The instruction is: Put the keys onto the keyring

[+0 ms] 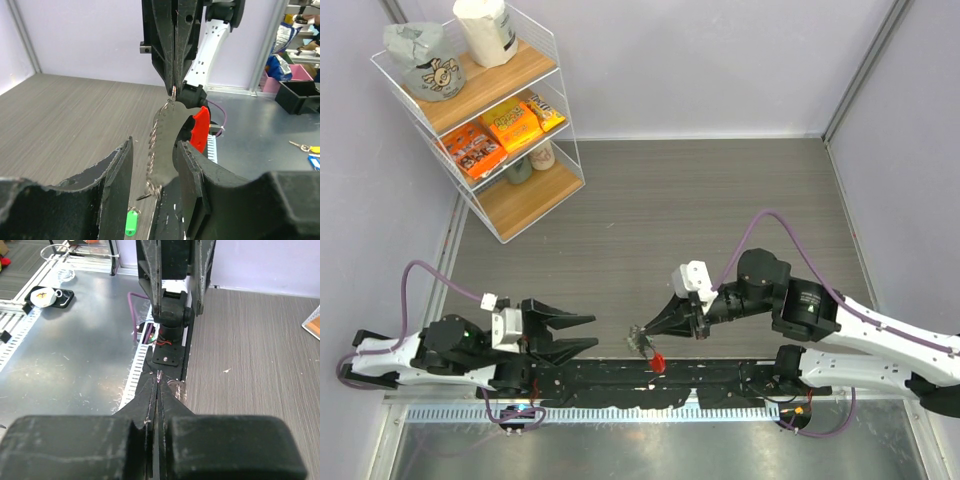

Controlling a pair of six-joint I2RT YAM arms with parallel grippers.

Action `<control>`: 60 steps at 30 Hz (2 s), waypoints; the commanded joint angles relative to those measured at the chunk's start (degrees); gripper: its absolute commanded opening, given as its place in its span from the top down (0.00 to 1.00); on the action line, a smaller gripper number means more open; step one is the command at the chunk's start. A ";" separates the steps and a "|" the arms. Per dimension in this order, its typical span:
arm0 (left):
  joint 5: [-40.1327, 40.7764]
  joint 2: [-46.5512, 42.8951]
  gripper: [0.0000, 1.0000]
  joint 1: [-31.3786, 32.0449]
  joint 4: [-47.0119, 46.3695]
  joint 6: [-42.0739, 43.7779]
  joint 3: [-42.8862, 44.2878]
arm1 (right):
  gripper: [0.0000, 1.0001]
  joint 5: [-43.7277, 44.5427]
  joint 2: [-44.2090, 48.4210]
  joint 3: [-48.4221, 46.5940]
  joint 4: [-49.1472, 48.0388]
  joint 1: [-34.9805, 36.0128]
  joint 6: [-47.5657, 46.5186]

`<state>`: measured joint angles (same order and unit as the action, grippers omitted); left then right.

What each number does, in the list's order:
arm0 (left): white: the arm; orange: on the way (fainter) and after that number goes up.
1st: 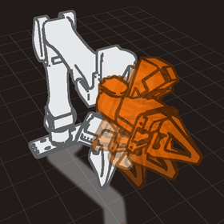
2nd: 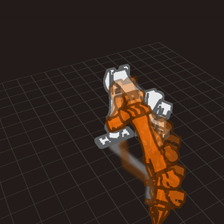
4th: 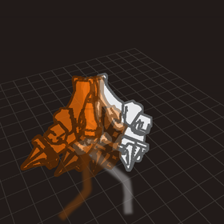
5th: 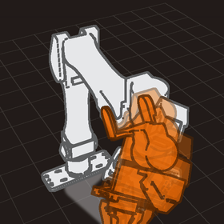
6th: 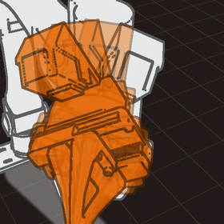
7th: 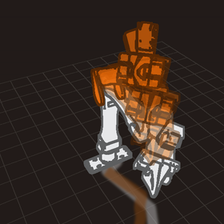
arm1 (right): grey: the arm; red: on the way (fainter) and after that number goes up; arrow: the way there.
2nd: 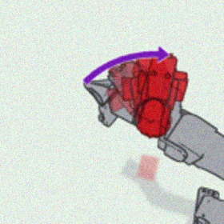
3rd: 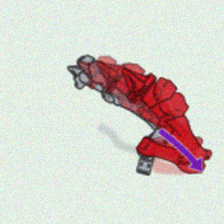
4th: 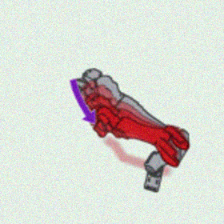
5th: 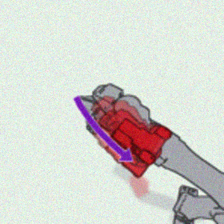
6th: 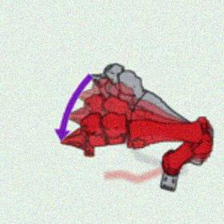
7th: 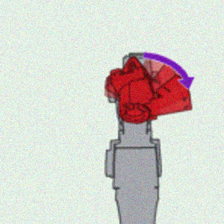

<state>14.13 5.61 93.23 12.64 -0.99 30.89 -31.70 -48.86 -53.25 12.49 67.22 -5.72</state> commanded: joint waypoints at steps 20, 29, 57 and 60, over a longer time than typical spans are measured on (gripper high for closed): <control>7.77 30.33 0.49 -5.15 -12.29 -12.09 -5.13 | 0.94 38.37 19.14 -5.11 19.50 1.69 7.28; 7.75 46.93 0.51 -11.32 -21.17 -21.67 -7.08 | 0.94 41.80 23.28 -2.21 21.26 1.69 9.58; 23.13 70.85 0.61 -6.49 -13.18 -35.39 1.53 | 0.94 41.64 22.23 -0.18 21.44 1.69 10.99; 24.63 72.17 0.59 -5.08 -11.07 -36.62 2.50 | 0.94 41.37 21.79 -0.36 21.35 1.69 11.16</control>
<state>33.61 76.34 86.48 -1.26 -34.61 30.65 9.96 -26.06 -53.21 37.10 68.69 4.73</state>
